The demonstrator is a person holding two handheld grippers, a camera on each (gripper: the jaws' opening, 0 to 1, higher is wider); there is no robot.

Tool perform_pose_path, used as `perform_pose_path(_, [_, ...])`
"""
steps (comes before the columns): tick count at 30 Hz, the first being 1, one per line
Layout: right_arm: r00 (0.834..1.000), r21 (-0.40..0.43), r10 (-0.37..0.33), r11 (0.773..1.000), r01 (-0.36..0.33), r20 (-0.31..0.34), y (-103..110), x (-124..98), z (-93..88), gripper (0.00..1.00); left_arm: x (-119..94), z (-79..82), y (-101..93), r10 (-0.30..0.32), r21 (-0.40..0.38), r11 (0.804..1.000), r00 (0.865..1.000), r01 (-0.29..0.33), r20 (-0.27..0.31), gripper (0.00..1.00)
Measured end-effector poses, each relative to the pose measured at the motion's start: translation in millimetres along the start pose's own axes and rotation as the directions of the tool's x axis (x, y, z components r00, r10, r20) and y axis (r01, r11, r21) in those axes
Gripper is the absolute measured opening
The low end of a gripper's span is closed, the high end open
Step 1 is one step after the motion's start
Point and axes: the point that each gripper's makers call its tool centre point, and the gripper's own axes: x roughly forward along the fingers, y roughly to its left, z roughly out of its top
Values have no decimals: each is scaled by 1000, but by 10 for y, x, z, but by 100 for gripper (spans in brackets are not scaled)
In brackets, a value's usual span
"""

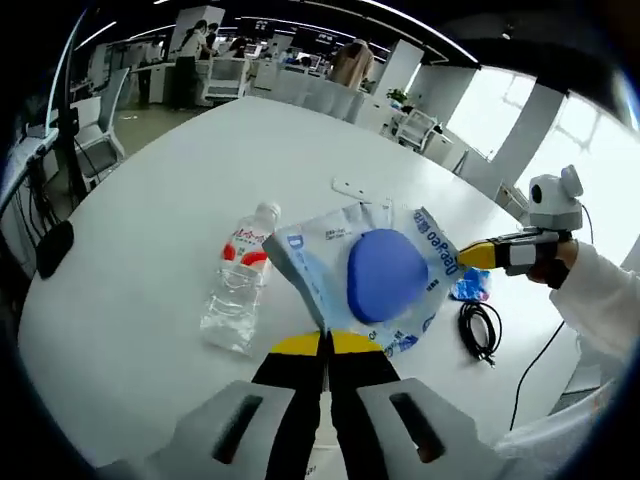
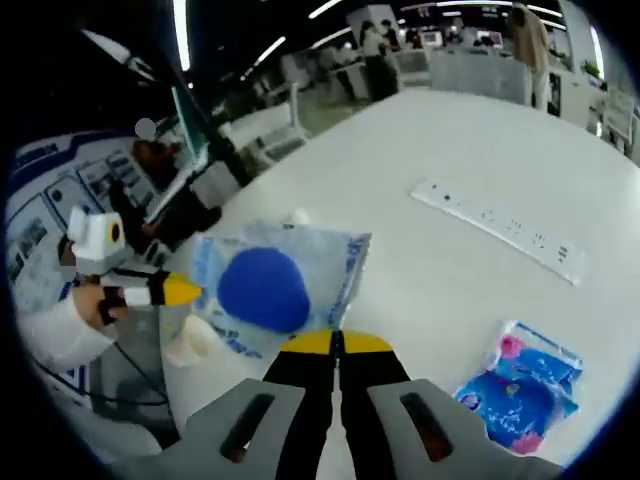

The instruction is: Arrange the tabletop items into an orderly group along one side of the table until the central work area is clear of visible clutter.

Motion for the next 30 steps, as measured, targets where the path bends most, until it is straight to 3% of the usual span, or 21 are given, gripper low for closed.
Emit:
perform_pose_path(6, [995, 109, -50, 993, 41, 85, 18, -310, -104, 0, 59, 236, -136, -52, 98, 994, 999, 53, -14, 0])
perform_pose_path(13, [986, 164, -108, 983, 86, 130, 35, -505, -222, 0, 140, 349, -319, -88, 203, 974, 994, 99, -60, 0])
perform_pose_path(19, [978, 210, -132, 973, 97, 160, -27, -596, -216, 0, 162, 371, -392, -109, 215, 969, 991, 122, -73, 0])
perform_pose_path(30, [976, 212, -167, 968, 136, 139, -207, -484, -203, 0, 352, 370, -378, -120, 215, 966, 987, 141, -110, 0])
